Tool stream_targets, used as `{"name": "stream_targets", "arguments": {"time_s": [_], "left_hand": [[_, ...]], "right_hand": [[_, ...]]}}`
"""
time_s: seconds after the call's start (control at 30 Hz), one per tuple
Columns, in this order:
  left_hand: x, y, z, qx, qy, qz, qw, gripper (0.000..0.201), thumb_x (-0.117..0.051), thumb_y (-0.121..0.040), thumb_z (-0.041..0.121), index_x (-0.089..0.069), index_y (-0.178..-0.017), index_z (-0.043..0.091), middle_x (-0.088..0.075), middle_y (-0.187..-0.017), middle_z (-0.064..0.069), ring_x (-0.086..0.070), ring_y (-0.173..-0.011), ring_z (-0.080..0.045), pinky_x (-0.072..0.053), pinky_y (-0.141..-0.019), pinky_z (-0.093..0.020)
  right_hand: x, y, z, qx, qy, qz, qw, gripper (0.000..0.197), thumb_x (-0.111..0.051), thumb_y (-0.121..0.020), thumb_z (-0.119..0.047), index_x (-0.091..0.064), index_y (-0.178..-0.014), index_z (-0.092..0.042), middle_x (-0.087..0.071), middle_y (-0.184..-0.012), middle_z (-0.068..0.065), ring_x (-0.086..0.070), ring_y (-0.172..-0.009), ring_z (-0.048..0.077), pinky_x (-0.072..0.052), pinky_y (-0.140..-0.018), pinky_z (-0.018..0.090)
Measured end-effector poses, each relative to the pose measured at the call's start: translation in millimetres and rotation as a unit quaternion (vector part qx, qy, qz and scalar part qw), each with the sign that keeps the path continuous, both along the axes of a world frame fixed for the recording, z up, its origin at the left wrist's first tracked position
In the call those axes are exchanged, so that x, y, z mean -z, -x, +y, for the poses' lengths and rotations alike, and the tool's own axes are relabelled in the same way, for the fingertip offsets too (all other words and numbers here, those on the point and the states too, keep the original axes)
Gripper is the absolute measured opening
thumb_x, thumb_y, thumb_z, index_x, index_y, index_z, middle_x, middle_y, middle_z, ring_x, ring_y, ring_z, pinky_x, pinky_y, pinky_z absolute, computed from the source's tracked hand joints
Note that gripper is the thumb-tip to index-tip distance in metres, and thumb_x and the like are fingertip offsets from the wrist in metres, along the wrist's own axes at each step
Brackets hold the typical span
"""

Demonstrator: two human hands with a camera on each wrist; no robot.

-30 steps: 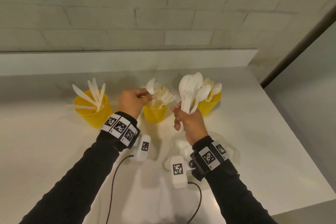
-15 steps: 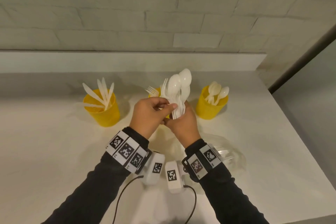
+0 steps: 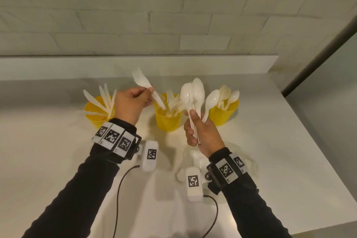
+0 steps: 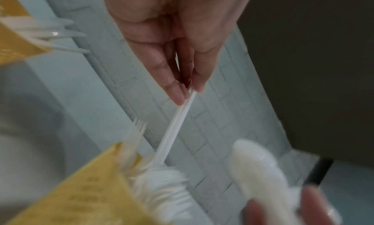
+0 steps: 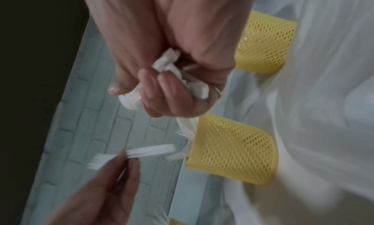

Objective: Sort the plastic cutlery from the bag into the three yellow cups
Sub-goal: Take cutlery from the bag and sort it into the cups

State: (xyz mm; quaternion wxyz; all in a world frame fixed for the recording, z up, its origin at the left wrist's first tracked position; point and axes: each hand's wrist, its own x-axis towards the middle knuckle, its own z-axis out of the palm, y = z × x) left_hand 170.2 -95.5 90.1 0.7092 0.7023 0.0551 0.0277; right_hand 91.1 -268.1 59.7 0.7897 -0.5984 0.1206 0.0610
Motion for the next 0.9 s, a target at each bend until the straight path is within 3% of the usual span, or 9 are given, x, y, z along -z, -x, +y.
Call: {"name": "stream_targets", "arguments": {"time_s": [0.1, 0.2, 0.3, 0.37, 0.43, 0.53, 0.67, 0.77, 0.9], "left_hand": [[17.3, -0.5, -6.5, 0.062, -0.149, 0.043, 0.986, 0.024, -0.071, -0.078, 0.019, -0.07, -0.095, 0.002, -0.07, -0.077, -0.004, -0.062, -0.055, -0.008, -0.056, -0.064, -0.019], [20.1, 6.5, -3.0, 0.085, -0.236, 0.057, 0.966, 0.037, -0.071, -0.078, 0.025, -0.065, -0.11, 0.007, -0.065, -0.098, -0.001, -0.063, -0.06, -0.011, -0.048, -0.052, -0.011], [10.1, 20.3, 5.7, 0.089, -0.283, 0.019, 0.955, 0.035, -0.069, -0.079, 0.033, -0.067, -0.108, 0.015, -0.066, -0.096, 0.006, -0.065, -0.06, -0.015, -0.055, -0.062, -0.023], [1.0, 34.8, 5.6, 0.126, -0.255, -0.005, 0.959, 0.019, -0.068, -0.078, 0.037, -0.071, -0.093, 0.025, -0.067, -0.087, 0.012, -0.066, -0.066, -0.011, -0.057, -0.062, -0.03], [-6.1, 49.7, -1.7, 0.199, -0.188, 0.003, 0.962, 0.004, -0.065, -0.08, 0.035, -0.069, -0.081, 0.033, -0.066, -0.072, 0.021, -0.061, -0.064, 0.002, -0.052, -0.058, -0.015], [-6.8, 62.4, -13.7, 0.257, -0.077, 0.079, 0.96, 0.017, -0.06, -0.085, 0.03, -0.069, -0.075, 0.02, -0.052, -0.044, 0.016, -0.045, -0.047, -0.001, -0.039, -0.058, -0.017], [-9.4, 70.4, -19.7, 0.269, 0.03, 0.151, 0.951, 0.018, -0.065, -0.081, 0.024, -0.066, -0.067, 0.013, -0.05, -0.045, 0.008, -0.038, -0.046, -0.007, -0.038, -0.059, -0.021], [-9.0, 77.7, -30.5, 0.295, 0.118, 0.188, 0.929, 0.02, -0.069, -0.072, 0.029, -0.065, -0.069, 0.01, -0.052, -0.047, -0.005, -0.044, -0.041, -0.016, -0.045, -0.053, -0.021], [-8.9, 82.9, -52.0, 0.252, 0.096, 0.136, 0.953, 0.014, -0.071, -0.073, 0.02, -0.069, -0.067, 0.008, -0.051, -0.045, -0.006, -0.046, -0.035, -0.023, -0.05, -0.048, -0.026]], "right_hand": [[-2.0, -0.3, -0.7, 0.006, 0.013, 0.002, 1.0, 0.014, -0.052, -0.093, -0.03, -0.055, -0.092, -0.016, -0.044, -0.049, 0.0, -0.028, -0.032, 0.012, -0.023, -0.036, 0.018], [-3.6, -1.8, 0.3, 0.026, 0.029, 0.007, 0.999, 0.014, -0.058, -0.091, -0.026, -0.058, -0.095, -0.013, -0.046, -0.048, 0.0, -0.03, -0.032, 0.013, -0.025, -0.036, 0.018], [-5.3, -0.4, 3.5, 0.047, 0.046, 0.008, 0.998, 0.019, -0.06, -0.089, -0.026, -0.059, -0.092, -0.007, -0.047, -0.046, -0.001, -0.032, -0.033, 0.014, -0.026, -0.037, 0.019], [-7.1, 2.3, 7.4, 0.043, 0.062, -0.005, 0.997, 0.019, -0.06, -0.089, -0.025, -0.058, -0.089, -0.006, -0.048, -0.046, 0.001, -0.034, -0.031, 0.014, -0.027, -0.036, 0.019], [-8.8, 6.9, 13.7, 0.025, 0.076, -0.029, 0.996, 0.018, -0.059, -0.09, -0.021, -0.057, -0.089, -0.003, -0.048, -0.048, 0.005, -0.035, -0.03, 0.015, -0.027, -0.035, 0.02], [-12.7, 14.8, 24.5, -0.009, 0.093, -0.067, 0.993, 0.016, -0.058, -0.091, -0.019, -0.056, -0.082, -0.006, -0.048, -0.05, 0.009, -0.038, -0.028, 0.015, -0.028, -0.033, 0.019], [-18.0, 27.2, 20.7, -0.023, 0.077, -0.084, 0.993, 0.016, -0.059, -0.089, -0.015, -0.058, -0.089, 0.001, -0.052, -0.049, 0.009, -0.042, -0.027, 0.015, -0.033, -0.032, 0.019], [-15.2, 40.9, 14.0, -0.056, 0.056, -0.101, 0.992, 0.007, -0.061, -0.083, -0.014, -0.063, -0.081, -0.008, -0.056, -0.057, 0.015, -0.046, -0.029, 0.018, -0.036, -0.031, 0.019], [-13.2, 47.9, 3.2, -0.043, 0.054, -0.111, 0.991, 0.023, -0.057, -0.086, -0.021, -0.056, -0.086, 0.003, -0.059, -0.058, 0.019, -0.051, -0.031, 0.023, -0.037, -0.03, 0.02]]}}
